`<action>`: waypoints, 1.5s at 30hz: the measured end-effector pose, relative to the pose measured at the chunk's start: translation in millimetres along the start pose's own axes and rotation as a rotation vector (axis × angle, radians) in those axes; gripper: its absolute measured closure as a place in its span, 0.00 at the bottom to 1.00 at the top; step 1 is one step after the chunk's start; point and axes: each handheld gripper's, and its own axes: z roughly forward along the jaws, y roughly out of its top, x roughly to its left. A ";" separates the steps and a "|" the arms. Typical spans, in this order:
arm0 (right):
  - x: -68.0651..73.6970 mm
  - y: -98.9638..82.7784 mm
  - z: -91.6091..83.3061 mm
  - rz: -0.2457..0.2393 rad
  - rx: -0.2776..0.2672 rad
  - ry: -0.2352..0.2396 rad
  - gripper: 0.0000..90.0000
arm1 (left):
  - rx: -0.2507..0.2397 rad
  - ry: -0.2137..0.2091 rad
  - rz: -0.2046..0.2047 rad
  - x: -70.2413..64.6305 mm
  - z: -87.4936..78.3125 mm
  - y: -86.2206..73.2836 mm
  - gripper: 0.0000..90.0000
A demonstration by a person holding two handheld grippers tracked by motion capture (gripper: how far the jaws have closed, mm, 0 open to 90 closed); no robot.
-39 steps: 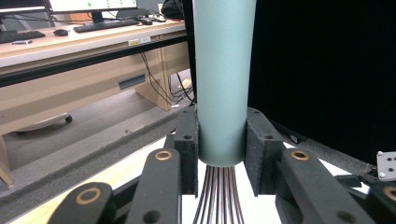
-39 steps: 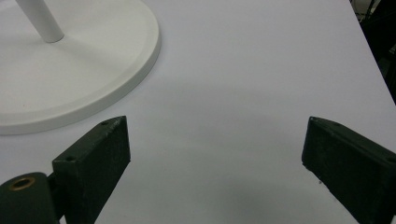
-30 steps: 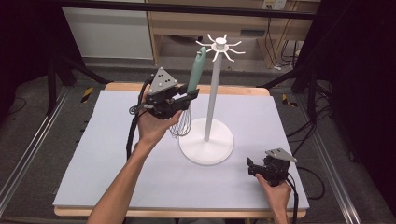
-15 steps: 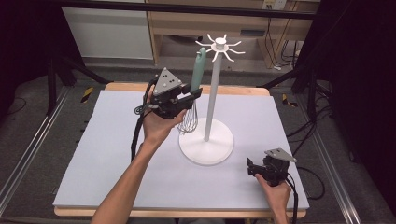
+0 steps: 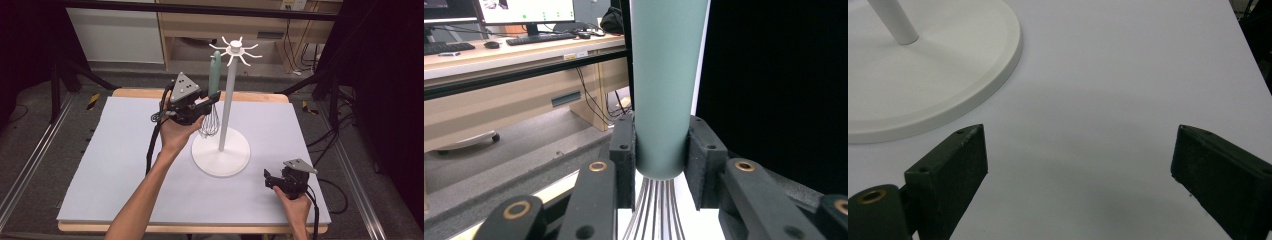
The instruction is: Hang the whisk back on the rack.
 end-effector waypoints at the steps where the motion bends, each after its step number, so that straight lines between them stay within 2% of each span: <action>1: 0.0 0.0 0.0 0.000 0.000 0.000 0.09 | 0.000 0.000 0.000 0.0 0.0 0.0 0.76; 8: -0.2 0.1 -0.4 -0.001 0.000 -0.004 0.09 | 0.010 -0.008 -0.009 3.0 -3.2 0.3 0.74; 13: 0.2 0.0 -0.2 0.004 0.001 -0.003 0.09 | 0.014 -0.019 -0.023 5.2 -9.1 -2.0 0.66; 25: -0.3 0.4 -0.7 0.003 -0.002 -0.006 0.09 | 0.019 0.009 -0.034 14.7 -42.0 -16.9 0.48; 35: -1.0 0.1 -1.4 0.011 -0.003 -0.009 0.09 | 0.056 0.027 -0.032 20.9 -59.9 -39.9 0.42; 45: -1.2 -0.3 -1.0 0.009 0.001 -0.011 0.09 | 0.109 0.087 -0.077 39.1 -83.8 -78.2 0.40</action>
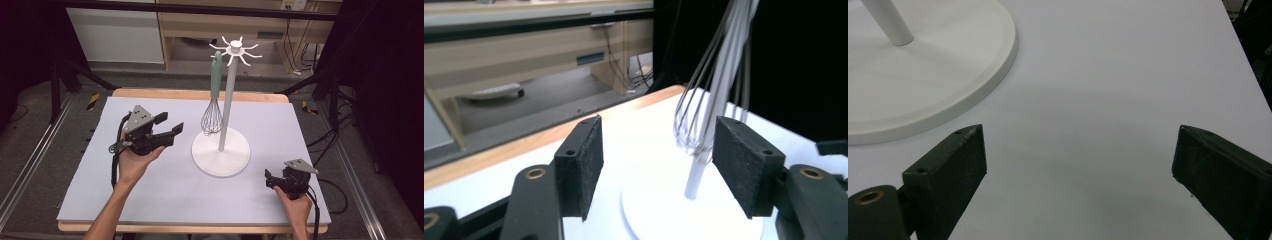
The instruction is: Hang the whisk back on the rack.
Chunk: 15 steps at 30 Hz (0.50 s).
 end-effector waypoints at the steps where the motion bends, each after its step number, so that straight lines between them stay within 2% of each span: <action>1: -0.1 0.0 0.1 0.000 0.000 -0.001 0.09 | 0.003 0.008 -0.005 2.2 -1.2 -4.1 0.40; 5: -0.5 -0.1 0.2 0.000 0.000 -0.003 0.08 | 0.015 0.028 -0.032 10.6 -5.6 -21.4 0.39; 6: -0.6 -0.2 0.2 0.001 0.000 -0.003 0.08 | 0.015 0.028 -0.032 10.6 -5.6 -21.4 0.39; 8: -0.9 -0.2 0.4 0.003 0.002 -0.004 0.08 | 0.047 0.053 -0.045 19.6 -8.3 -39.4 0.39; 10: -1.1 -0.3 0.4 0.005 0.003 -0.003 0.08 | 0.052 0.060 -0.049 21.8 -8.9 -43.0 0.39; 13: -2.0 -0.5 0.8 0.008 0.007 -0.005 0.07 | 0.076 0.083 -0.081 31.7 -12.5 -59.2 0.38; 15: -2.6 -0.7 1.6 0.014 0.009 -0.006 0.07 | 0.094 0.098 -0.083 36.7 -14.6 -67.9 0.38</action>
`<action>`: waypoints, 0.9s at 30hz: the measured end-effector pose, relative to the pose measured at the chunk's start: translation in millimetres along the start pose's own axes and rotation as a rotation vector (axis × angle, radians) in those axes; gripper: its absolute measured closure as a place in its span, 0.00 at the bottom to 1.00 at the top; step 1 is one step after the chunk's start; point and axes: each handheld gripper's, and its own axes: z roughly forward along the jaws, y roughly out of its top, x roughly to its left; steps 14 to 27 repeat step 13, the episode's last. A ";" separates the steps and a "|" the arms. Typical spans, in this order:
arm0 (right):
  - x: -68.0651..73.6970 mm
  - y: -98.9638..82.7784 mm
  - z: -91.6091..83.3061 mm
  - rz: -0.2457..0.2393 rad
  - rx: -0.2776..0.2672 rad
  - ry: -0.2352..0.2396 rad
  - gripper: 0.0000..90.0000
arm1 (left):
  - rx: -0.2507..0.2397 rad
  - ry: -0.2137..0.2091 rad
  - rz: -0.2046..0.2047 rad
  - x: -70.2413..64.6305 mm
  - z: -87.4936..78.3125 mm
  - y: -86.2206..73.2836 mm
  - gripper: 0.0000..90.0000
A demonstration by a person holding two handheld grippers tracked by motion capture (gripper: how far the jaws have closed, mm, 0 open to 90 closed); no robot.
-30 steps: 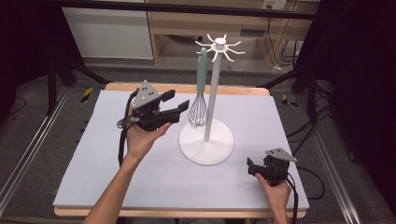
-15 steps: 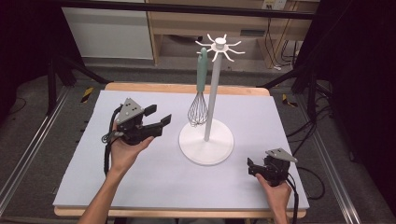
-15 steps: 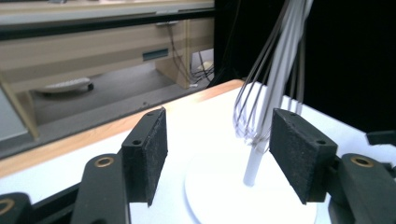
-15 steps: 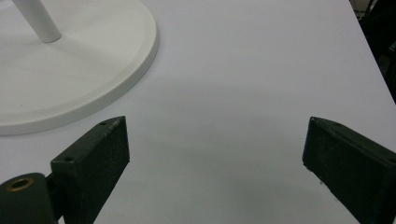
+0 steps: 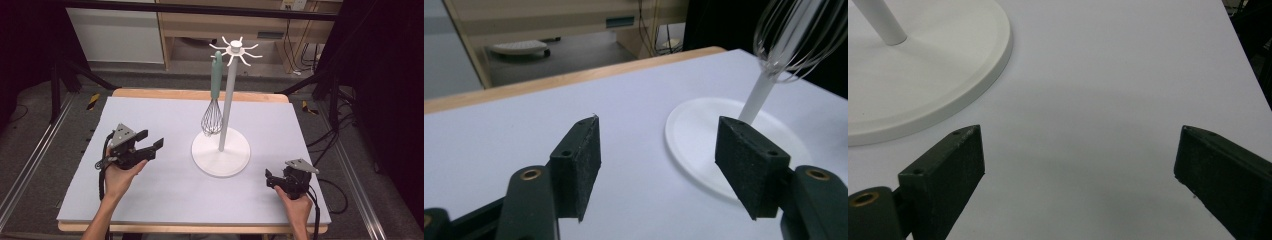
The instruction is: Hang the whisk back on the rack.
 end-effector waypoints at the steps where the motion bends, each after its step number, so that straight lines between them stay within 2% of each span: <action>1: -0.1 -0.2 0.3 0.004 0.002 0.000 0.06 | 0.006 0.007 -0.005 2.9 -0.6 -4.2 0.38; 6: -3.3 -1.3 0.3 0.011 0.011 -0.001 0.06 | 0.042 0.039 -0.033 19.6 -5.7 -25.3 0.37; 12: -8.6 -4.3 0.1 0.023 0.024 -0.024 0.06 | 0.093 0.105 -0.059 41.9 -15.9 -52.0 0.36; 27: -8.6 -4.3 0.1 0.023 0.024 -0.024 0.06 | 0.093 0.105 -0.059 41.9 -15.9 -52.0 0.35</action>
